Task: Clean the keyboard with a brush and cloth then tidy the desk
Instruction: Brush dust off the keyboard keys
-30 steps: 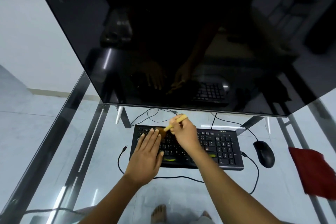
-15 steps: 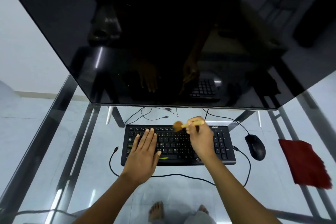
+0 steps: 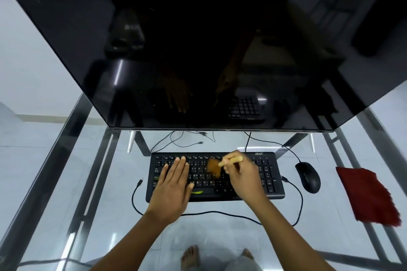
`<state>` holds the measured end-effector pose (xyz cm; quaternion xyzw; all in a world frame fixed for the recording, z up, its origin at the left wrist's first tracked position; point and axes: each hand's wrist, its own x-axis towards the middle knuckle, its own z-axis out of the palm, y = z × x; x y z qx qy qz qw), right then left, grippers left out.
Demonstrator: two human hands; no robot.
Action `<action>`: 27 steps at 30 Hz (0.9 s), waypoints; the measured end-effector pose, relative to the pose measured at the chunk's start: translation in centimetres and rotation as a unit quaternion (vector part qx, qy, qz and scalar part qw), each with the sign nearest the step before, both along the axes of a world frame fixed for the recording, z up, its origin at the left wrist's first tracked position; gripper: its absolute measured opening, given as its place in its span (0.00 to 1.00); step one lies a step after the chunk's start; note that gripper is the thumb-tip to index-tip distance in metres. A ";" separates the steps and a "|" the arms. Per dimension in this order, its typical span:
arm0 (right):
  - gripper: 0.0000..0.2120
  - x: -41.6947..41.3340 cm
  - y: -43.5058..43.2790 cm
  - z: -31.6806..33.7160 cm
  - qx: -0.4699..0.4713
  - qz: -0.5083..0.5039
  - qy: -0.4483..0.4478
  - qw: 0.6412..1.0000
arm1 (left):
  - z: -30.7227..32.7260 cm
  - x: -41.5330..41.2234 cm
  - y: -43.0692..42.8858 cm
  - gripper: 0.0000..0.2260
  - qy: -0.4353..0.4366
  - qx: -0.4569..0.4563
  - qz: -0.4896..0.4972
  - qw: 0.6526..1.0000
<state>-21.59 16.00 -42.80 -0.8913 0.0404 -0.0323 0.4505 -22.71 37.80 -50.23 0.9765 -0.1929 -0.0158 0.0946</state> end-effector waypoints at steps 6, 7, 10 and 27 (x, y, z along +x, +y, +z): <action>0.05 -0.3 -0.2 0.0 0.028 0.036 0.065 0.997 | 0.0 0.0 0.1 0.26 -0.004 0.000 -0.002 1.000; 0.05 -0.3 -0.4 0.0 0.015 0.009 0.036 0.999 | 0.0 0.0 0.1 0.26 -0.003 0.002 -0.001 1.000; 0.06 -0.3 -0.9 0.4 0.057 -0.051 -0.005 0.997 | 0.0 0.1 -0.1 0.26 -0.001 0.000 -0.001 1.000; 0.08 -3.5 -1.1 -0.8 -0.027 0.067 -0.048 0.996 | 0.6 0.6 3.9 0.28 -0.024 -0.151 0.128 0.980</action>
